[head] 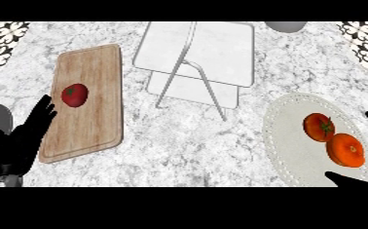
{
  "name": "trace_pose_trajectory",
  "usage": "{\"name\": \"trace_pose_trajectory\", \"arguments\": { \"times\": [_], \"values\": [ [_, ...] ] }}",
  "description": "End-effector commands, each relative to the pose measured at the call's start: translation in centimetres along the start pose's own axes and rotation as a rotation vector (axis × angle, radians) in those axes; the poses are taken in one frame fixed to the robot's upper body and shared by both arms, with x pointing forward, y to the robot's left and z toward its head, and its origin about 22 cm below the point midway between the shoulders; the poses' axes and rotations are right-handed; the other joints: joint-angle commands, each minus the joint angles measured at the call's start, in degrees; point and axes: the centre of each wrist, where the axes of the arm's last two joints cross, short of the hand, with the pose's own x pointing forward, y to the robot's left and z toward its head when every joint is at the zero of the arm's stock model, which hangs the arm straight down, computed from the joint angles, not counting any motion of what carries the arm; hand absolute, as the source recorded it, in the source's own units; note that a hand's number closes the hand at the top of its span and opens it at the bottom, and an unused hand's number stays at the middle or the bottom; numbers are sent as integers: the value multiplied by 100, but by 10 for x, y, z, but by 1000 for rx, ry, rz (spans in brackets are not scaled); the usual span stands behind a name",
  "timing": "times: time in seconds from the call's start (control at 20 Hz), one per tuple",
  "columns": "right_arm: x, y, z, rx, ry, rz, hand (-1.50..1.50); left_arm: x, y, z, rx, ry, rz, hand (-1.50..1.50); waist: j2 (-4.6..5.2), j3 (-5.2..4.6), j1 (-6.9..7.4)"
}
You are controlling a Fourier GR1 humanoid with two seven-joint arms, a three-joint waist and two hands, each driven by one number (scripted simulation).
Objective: Pick the squash from the placemat and place it in the tiered shelf
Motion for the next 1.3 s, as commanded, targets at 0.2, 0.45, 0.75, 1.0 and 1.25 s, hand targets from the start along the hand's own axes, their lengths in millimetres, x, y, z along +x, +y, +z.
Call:
{"name": "trace_pose_trajectory", "arguments": {
  "times": [0.2,0.45,0.75,1.0,1.25],
  "values": [
    [20,-26,4,321,140,453,-150,12,-8,-3,-28,-15,-8,0,29,9,170],
    [39,-27,-12,377,179,572,-150,-1,-2,3,-30,3,-14,0,22,26,178],
    [31,-11,-25,427,186,606,-150,9,-2,-6,-13,-15,1,0,12,31,86],
    [35,-2,-48,413,193,619,-150,4,11,3,-21,-3,12,0,13,31,112],
    [-8,-14,-61,416,225,621,-150,12,-5,-4,2,-21,8,0,11,33,85]
  ]
}}
